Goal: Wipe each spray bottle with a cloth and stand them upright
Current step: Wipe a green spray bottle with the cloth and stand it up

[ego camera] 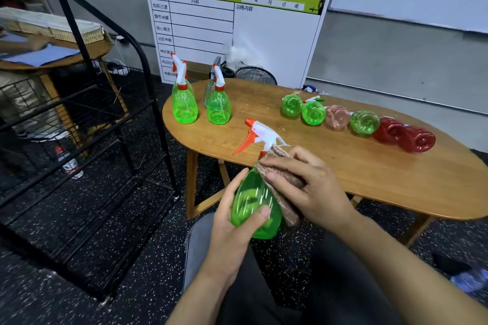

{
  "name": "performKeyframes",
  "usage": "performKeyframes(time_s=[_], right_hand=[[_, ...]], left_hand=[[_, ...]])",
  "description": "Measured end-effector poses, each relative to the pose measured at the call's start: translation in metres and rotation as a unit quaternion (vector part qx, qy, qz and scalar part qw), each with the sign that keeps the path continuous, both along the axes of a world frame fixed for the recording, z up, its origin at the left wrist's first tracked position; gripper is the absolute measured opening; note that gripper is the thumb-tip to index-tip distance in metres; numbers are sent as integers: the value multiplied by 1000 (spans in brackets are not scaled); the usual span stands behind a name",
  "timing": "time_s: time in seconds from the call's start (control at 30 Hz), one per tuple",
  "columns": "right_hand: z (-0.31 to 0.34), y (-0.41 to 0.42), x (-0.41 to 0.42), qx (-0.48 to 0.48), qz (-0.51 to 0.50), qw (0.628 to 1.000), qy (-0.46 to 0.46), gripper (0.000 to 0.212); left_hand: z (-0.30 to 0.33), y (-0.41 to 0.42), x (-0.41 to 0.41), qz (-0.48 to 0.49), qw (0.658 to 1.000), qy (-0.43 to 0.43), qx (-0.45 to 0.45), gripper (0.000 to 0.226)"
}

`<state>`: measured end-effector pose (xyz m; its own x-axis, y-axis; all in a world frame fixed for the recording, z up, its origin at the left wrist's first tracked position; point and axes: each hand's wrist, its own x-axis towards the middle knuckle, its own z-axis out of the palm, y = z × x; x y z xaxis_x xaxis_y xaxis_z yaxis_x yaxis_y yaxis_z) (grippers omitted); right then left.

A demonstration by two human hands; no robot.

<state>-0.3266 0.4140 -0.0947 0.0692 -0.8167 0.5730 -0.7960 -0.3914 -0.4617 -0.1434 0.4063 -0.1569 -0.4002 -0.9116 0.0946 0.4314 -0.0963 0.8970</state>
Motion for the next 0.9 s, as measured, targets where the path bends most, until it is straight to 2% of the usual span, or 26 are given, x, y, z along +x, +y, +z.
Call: performKeyframes(time_s=[0.13, 0.23, 0.3, 0.4, 0.43, 0.57, 0.7, 0.83, 0.9], right_hand=[[24, -18, -16, -28, -59, 993, 103, 39], [35, -26, -25, -59, -130, 986, 84, 39], [37, -27, -25, -48, -112, 991, 57, 39], [31, -21, -19, -7, -11, 997, 80, 38], [31, -21, -19, -5, -7, 996, 88, 38], [41, -27, -21, -39, -93, 993, 65, 41], [36, -25, -17, -10, -14, 996, 89, 39], [41, -26, -18, -39, -92, 993, 65, 41], [39, -27, -18, -32, -83, 994, 66, 43]], left_hand=[[-1, 1, -1, 6, 1000, -15, -6, 72], [-1, 1, 0, 4, 1000, -15, -7, 71], [0, 0, 1, 10, 1000, -14, -2, 72], [2, 0, 3, 21, 1000, -11, 7, 74], [2, 0, 3, 24, 1000, -11, 6, 73], [3, 3, 2, 10, 1000, -18, -6, 71], [5, 3, 4, 19, 999, -30, -13, 70], [6, 4, 3, 8, 999, -42, -13, 72], [7, 5, 4, 11, 999, -46, -15, 72]])
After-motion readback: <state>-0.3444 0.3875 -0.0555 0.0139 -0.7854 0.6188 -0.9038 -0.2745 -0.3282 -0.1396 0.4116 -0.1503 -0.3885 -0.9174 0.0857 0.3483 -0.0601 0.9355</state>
